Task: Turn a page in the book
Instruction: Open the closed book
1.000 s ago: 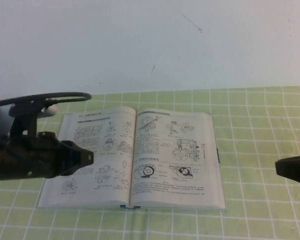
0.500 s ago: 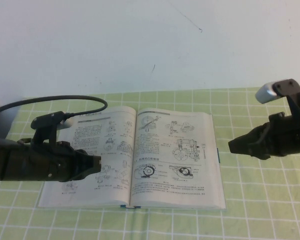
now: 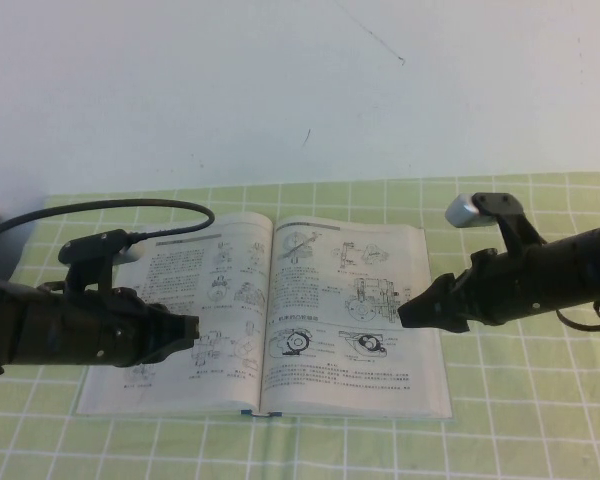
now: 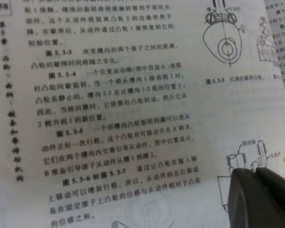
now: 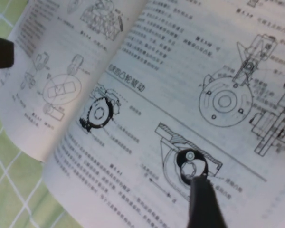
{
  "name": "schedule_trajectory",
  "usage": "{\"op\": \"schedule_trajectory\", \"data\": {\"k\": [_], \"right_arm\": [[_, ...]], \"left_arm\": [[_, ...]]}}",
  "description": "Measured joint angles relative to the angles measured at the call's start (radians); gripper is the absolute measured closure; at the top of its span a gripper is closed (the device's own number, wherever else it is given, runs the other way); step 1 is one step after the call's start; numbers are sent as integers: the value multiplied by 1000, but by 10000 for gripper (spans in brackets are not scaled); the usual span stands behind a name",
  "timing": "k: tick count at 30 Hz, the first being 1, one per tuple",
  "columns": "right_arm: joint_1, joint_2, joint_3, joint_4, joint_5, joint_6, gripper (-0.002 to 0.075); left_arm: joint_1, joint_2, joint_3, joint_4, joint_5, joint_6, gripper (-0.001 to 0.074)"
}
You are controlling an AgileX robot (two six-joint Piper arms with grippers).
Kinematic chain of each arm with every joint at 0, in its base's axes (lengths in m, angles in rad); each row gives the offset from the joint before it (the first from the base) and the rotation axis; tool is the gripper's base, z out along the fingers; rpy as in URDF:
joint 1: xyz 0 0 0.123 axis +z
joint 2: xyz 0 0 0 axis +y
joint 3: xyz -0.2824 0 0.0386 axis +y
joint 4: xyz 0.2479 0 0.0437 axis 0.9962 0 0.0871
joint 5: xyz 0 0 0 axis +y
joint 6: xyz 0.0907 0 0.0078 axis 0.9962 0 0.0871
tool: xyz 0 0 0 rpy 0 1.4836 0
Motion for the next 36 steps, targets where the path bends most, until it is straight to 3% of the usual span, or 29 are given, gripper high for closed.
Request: {"op": "schedule_trajectory", "data": {"k": [36], "right_arm": [[1,123,-23,163,74,-49,334]], "left_arm": [[2,99,-10,-65,-36,48,738]]}}
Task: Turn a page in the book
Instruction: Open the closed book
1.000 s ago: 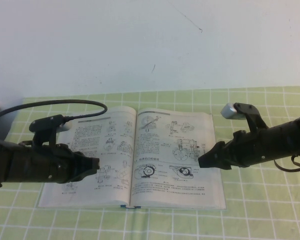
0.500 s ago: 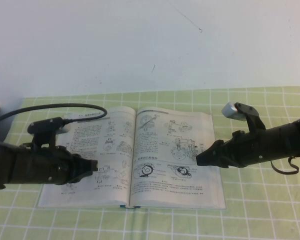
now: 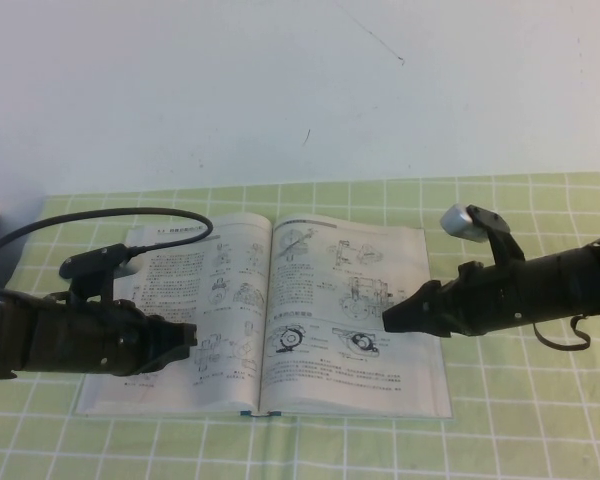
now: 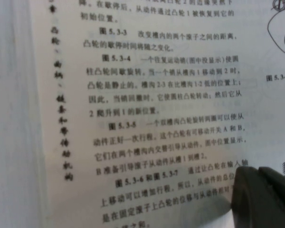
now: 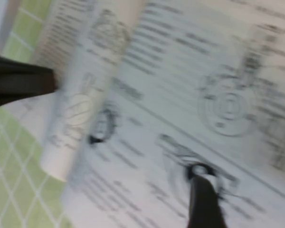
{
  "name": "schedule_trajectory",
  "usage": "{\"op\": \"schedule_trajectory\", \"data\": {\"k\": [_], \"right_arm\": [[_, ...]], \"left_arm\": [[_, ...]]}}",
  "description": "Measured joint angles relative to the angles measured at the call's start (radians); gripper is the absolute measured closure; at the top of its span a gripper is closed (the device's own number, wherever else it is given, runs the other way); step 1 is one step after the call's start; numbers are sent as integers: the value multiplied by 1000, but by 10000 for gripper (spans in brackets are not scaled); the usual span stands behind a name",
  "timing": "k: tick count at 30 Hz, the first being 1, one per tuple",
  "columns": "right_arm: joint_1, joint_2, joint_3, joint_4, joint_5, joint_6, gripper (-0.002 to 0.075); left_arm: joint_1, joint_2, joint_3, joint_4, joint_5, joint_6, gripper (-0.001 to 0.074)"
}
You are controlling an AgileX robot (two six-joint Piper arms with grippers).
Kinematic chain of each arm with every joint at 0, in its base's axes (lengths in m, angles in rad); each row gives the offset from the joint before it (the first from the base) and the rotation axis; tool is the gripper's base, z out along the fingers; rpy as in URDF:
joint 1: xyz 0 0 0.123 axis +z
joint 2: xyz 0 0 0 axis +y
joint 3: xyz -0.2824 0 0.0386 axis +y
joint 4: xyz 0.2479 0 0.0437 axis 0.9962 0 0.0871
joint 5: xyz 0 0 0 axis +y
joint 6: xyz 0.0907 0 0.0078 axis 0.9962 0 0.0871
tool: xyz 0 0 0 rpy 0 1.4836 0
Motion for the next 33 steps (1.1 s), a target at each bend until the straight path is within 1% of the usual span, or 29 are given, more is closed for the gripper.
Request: {"op": "schedule_trajectory", "data": {"k": [4,7,10,12,18,21,24,33], "right_arm": [[0,0,0,54,62,-63,334],[0,0,0,84,66,-93,334],[-2,0,-22,61,66,-71,334],[-4,-2,-51,-10,64,-6,334],[-10,-22,-139,-371,62,302,334],[-10,-14,-141,-441,57,363,334],[-10,16,-141,-432,61,376,334],[-12,51,-147,-321,100,304,334]], "left_arm": [[0,1,0,-4,2,0,738],[0,1,0,-6,2,0,738],[0,1,0,-6,4,2,738],[0,1,0,-6,4,2,738],[0,1,0,-8,5,5,738],[0,1,0,-12,5,5,738],[0,1,0,-16,5,9,738],[0,2,0,-22,8,24,738]]}}
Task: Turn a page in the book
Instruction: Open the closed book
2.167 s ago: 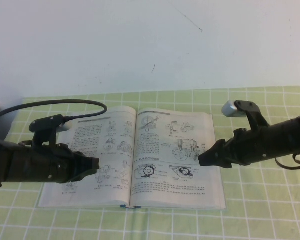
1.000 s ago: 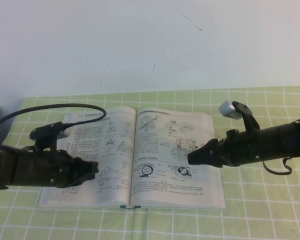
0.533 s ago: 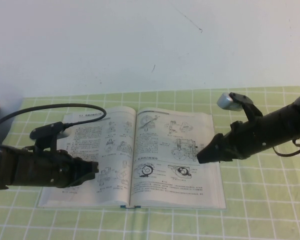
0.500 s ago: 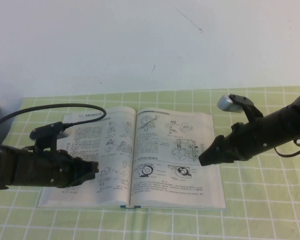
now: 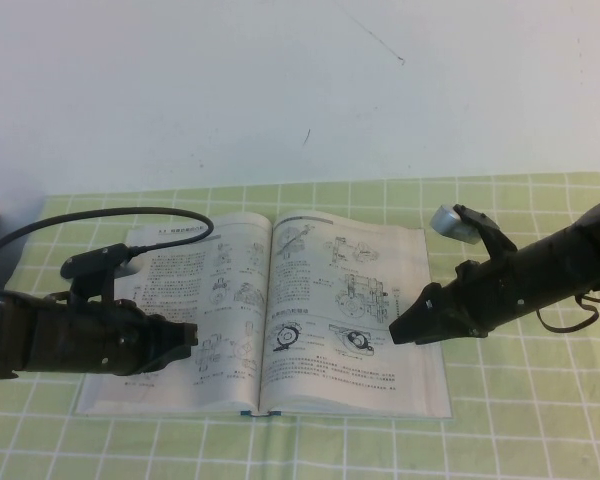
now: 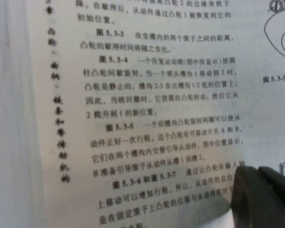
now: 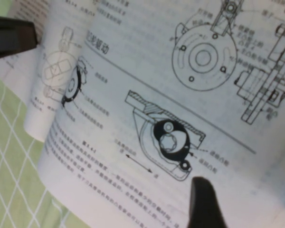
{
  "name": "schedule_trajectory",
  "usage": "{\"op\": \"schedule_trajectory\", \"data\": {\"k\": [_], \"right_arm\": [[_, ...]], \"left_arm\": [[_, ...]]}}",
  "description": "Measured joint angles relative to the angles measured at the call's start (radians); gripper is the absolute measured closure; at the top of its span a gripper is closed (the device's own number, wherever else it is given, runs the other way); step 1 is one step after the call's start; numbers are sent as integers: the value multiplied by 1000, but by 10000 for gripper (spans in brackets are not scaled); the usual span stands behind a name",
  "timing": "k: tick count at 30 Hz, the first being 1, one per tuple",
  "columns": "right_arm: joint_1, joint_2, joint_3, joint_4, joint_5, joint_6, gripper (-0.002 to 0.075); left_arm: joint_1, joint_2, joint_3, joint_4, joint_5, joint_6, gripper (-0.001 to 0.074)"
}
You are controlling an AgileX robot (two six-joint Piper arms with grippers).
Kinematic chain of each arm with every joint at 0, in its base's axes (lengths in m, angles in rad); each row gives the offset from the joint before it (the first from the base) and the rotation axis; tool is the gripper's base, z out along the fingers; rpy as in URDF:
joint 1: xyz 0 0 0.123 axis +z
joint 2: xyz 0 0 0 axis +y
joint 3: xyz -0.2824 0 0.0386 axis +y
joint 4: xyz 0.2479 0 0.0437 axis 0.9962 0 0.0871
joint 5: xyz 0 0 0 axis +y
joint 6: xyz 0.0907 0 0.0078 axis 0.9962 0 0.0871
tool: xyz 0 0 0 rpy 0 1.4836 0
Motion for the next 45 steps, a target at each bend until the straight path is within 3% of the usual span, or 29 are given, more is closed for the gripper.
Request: {"op": "schedule_trajectory", "data": {"k": [16,21,29,45], "right_arm": [[2,18,0,175,-2,-11,334],[-6,24,-58,104,9,69,334],[-10,26,-151,-217,35,351,334],[17,64,-186,-179,85,322,334]], "left_arm": [[0,2,0,-7,7,4,738],[0,2,0,-8,7,4,738],[0,3,0,-10,8,9,738],[0,5,0,-17,9,23,738]]}}
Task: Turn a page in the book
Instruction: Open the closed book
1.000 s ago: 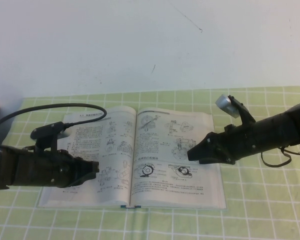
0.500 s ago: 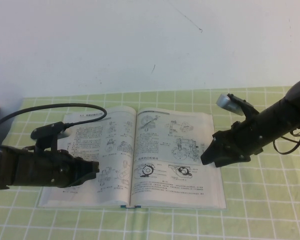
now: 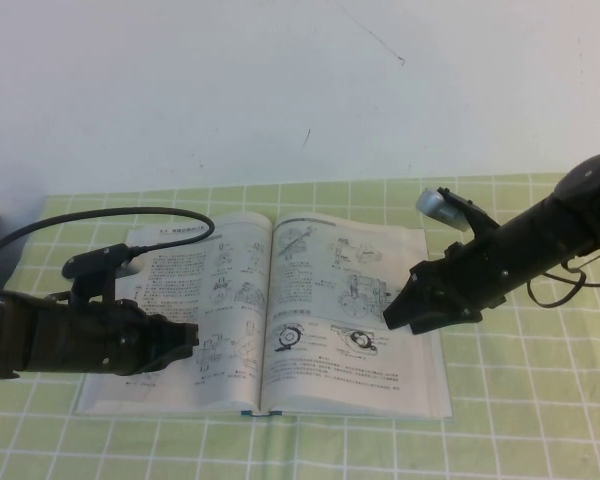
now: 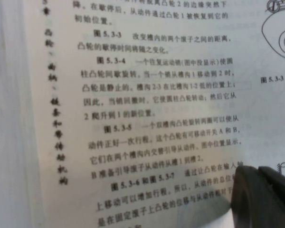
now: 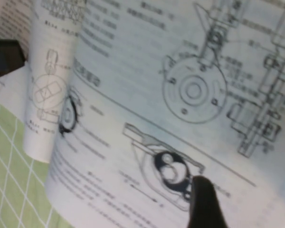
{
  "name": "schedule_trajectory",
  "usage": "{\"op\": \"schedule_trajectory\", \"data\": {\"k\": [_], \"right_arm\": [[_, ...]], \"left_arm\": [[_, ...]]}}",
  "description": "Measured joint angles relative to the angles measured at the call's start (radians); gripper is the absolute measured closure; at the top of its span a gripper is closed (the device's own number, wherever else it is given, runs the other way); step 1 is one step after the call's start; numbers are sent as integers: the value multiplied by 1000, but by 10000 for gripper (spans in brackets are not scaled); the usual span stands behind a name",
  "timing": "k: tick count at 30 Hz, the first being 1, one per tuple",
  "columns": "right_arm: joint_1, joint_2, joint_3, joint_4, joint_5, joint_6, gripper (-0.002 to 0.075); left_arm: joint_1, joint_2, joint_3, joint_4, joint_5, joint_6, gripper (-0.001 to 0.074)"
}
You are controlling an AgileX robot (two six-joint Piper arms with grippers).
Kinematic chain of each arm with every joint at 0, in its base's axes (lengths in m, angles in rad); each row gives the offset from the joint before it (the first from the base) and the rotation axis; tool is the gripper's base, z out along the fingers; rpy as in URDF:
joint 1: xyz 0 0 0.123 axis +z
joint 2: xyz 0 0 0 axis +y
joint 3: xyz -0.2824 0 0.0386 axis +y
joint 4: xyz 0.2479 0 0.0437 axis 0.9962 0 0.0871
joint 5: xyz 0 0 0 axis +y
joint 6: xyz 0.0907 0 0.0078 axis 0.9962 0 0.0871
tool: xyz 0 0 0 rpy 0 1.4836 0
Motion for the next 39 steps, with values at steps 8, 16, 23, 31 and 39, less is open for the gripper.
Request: {"op": "schedule_trajectory", "data": {"k": [8,16,23,31,39], "right_arm": [[4,-7,-33,-77,11,74,334],[5,4,-43,-121,16,121,334],[20,22,-43,-21,14,61,334],[29,78,-43,150,44,-60,334],[47,109,-43,345,69,-274,334]], "left_arm": [[0,0,0,-5,2,0,738],[0,0,0,-5,2,0,738],[0,0,0,-5,2,0,738],[0,2,0,-8,2,0,738],[0,2,0,-9,1,0,738]]}}
